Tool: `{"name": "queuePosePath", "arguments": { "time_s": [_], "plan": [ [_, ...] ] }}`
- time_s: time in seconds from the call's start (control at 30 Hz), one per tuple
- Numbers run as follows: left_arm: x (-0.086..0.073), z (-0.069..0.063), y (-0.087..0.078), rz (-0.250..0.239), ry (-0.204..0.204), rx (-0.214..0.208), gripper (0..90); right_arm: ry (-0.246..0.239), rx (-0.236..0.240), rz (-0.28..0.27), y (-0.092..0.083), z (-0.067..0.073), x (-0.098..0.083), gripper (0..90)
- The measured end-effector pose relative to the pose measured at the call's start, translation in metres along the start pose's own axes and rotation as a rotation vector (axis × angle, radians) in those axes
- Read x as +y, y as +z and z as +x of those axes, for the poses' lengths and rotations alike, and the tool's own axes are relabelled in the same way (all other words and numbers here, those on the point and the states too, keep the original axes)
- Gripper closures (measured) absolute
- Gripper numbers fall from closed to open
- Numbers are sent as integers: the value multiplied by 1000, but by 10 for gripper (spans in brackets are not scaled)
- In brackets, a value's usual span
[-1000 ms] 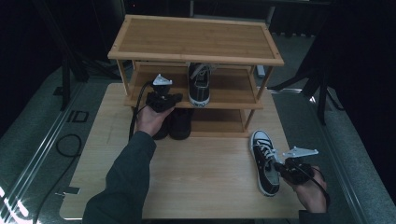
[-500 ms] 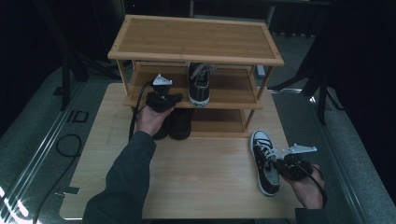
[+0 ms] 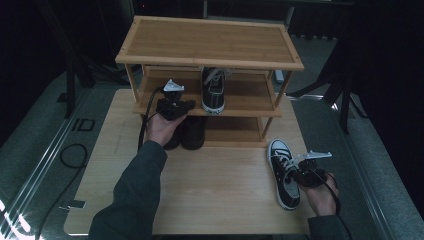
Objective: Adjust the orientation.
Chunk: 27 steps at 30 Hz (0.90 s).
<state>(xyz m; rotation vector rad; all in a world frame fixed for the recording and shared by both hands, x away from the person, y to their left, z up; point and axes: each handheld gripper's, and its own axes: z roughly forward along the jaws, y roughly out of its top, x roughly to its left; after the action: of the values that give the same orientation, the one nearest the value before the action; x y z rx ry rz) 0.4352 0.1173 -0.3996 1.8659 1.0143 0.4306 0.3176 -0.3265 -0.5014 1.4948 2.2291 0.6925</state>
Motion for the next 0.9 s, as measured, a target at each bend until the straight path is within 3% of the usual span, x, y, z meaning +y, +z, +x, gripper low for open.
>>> {"name": "queuePosePath", "arguments": {
  "time_s": [0.57,0.9],
  "plan": [
    [0,0,0,1,0,-1,898,34,28,-49,-15,-10,-3,879],
    [0,0,0,0,-2,-2,898,12,37,-75,-27,-10,2,879]
  ]
}}
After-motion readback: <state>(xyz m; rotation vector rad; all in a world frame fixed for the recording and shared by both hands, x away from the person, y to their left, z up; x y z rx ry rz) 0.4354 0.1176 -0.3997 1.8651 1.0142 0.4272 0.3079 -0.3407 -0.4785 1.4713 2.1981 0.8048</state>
